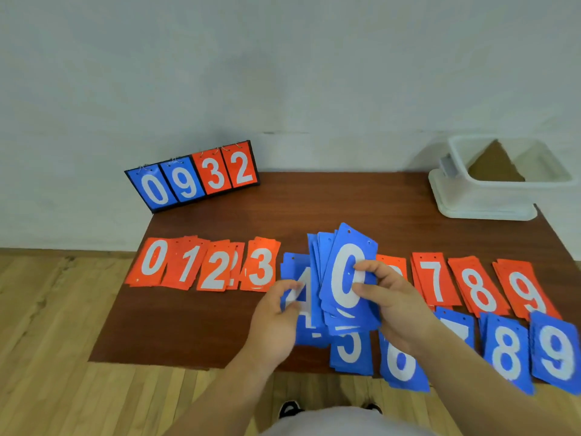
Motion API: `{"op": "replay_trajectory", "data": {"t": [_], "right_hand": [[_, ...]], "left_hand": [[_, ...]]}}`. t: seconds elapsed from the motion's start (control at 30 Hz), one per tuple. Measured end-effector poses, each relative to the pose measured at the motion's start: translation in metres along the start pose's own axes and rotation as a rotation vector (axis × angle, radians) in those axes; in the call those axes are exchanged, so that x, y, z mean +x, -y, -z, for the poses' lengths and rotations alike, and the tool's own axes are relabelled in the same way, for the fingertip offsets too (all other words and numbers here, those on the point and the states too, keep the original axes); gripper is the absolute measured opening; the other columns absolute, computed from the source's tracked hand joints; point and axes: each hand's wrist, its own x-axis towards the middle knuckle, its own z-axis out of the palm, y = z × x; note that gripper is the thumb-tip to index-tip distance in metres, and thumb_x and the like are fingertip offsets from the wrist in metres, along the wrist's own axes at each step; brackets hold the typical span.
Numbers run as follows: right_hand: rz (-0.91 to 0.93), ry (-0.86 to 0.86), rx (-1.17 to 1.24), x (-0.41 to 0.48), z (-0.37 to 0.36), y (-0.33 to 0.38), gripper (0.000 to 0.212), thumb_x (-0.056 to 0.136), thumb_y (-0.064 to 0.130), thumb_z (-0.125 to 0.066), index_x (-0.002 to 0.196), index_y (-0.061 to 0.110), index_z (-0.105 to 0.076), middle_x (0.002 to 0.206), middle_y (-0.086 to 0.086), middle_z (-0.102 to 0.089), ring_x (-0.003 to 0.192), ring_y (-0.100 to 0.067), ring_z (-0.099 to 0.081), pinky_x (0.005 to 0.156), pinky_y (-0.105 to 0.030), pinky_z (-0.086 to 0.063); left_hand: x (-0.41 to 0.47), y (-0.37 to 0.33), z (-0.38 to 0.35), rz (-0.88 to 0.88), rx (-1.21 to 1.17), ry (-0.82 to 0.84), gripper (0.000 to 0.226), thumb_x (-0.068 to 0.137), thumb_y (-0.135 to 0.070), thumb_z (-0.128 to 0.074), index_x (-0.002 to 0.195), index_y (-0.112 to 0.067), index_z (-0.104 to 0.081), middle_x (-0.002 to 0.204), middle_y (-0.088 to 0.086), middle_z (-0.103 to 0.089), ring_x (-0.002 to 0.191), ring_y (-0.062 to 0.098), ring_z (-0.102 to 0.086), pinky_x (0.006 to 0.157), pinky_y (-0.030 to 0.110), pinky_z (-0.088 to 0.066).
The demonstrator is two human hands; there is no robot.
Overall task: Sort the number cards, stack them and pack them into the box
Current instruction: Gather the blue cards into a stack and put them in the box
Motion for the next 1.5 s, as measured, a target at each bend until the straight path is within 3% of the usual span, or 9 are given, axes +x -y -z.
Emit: {"op": "replay_trajectory", "data": {"t": [0.17, 0.23, 0.43, 0.57, 0.73, 1.03, 1.17, 1.37, 1.5], "right_hand": [[0.051, -0.242, -0.53, -0.005, -0.004, -0.02, 0.026, 0.093, 0.006, -0.066, 0.105, 0.029, -0.068, 0.119, 0.005, -0.066, 0.089, -0.04, -0.067, 0.074, -0.053, -0.057], [0.013, -0.273, -0.521, -0.009, -0.003, -0.028, 0.025, 0.093, 0.008, -0.066, 0.103, 0.03, -0.068, 0.121, 0.008, -0.064, 0.09, -0.029, -0.069, 0.076, -0.049, -0.058], [-0.053, -0.195, -0.376, -0.022, -0.005, -0.048, 0.023, 0.077, 0.025, -0.074, 0.099, 0.034, -0.073, 0.121, 0.002, -0.068, 0.108, -0.042, -0.064, 0.094, -0.062, -0.051], [-0.026, -0.338, -0.5, -0.026, 0.022, -0.051, 0.024, 0.089, 0.008, -0.068, 0.1, 0.029, -0.069, 0.104, -0.003, -0.069, 0.079, -0.029, -0.062, 0.07, -0.043, -0.054], [-0.067, -0.546, -0.592, -0.03, 0.084, -0.058, 0.025, 0.092, 0.004, -0.059, 0.101, 0.027, -0.062, 0.1, -0.01, -0.066, 0.065, -0.033, -0.053, 0.054, -0.04, -0.044], [-0.114, -0.41, -0.706, -0.044, 0.172, -0.031, 0.025, 0.091, 0.008, -0.062, 0.101, 0.031, -0.064, 0.106, 0.005, -0.066, 0.075, -0.023, -0.066, 0.057, -0.036, -0.051], [-0.129, -0.343, -0.72, -0.041, 0.204, -0.023, 0.022, 0.093, 0.009, -0.063, 0.1, 0.03, -0.066, 0.109, 0.009, -0.065, 0.087, -0.022, -0.069, 0.068, -0.042, -0.058], [-0.151, -0.257, -0.747, -0.038, 0.224, -0.017, 0.022, 0.094, 0.011, -0.064, 0.099, 0.032, -0.066, 0.113, 0.006, -0.065, 0.089, -0.022, -0.068, 0.062, -0.034, -0.057], [-0.142, -0.236, -0.747, -0.037, 0.222, -0.014, 0.021, 0.095, 0.013, -0.064, 0.101, 0.033, -0.065, 0.116, 0.007, -0.063, 0.092, -0.022, -0.068, 0.062, -0.032, -0.057]], "left_hand": [[-0.003, -0.009, -0.001, -0.027, -0.046, 0.054, 0.029, 0.103, -0.011, -0.049, 0.108, -0.037, -0.062, 0.074, -0.009, -0.06, 0.049, 0.006, -0.042, 0.048, 0.019, -0.035], [-0.004, -0.009, 0.0, -0.08, -0.017, 0.086, 0.023, 0.104, -0.016, -0.049, 0.108, -0.036, -0.061, 0.069, -0.013, -0.056, 0.049, 0.002, -0.039, 0.05, 0.016, -0.035], [-0.008, -0.01, -0.014, -0.119, -0.012, 0.359, 0.017, 0.105, -0.022, -0.052, 0.111, -0.036, -0.06, 0.1, -0.01, -0.063, 0.081, 0.005, -0.054, 0.078, 0.026, -0.048], [-0.005, -0.006, -0.03, -0.135, 0.222, 0.412, 0.022, 0.102, -0.04, -0.054, 0.122, -0.047, -0.049, 0.099, -0.011, -0.062, 0.084, 0.01, -0.059, 0.079, 0.033, -0.051], [0.003, 0.034, -0.064, 0.077, 0.445, 0.294, 0.056, 0.092, -0.047, -0.069, 0.139, -0.037, -0.04, 0.123, -0.011, -0.05, 0.109, 0.011, -0.056, 0.08, 0.025, -0.048], [-0.008, 0.076, -0.155, 0.275, 0.831, -0.007, 0.102, 0.081, -0.056, -0.075, 0.154, -0.025, -0.009, 0.139, 0.007, -0.031, 0.127, 0.032, -0.036, 0.098, 0.043, -0.049], [-0.016, 0.081, -0.177, 0.338, 0.812, -0.069, 0.106, 0.08, -0.05, -0.079, 0.154, -0.028, -0.006, 0.139, 0.007, -0.026, 0.124, 0.032, -0.035, 0.094, 0.041, -0.05], [-0.036, 0.091, -0.183, 0.342, 0.607, -0.131, 0.102, 0.078, -0.033, -0.086, 0.154, -0.033, -0.018, 0.129, 0.006, -0.043, 0.111, 0.028, -0.057, 0.09, 0.042, -0.056], [-0.044, 0.086, -0.181, 0.265, 0.566, -0.144, 0.092, 0.083, -0.021, -0.083, 0.155, -0.031, -0.027, 0.135, 0.002, -0.055, 0.123, 0.024, -0.057, 0.094, 0.039, -0.055]]}}
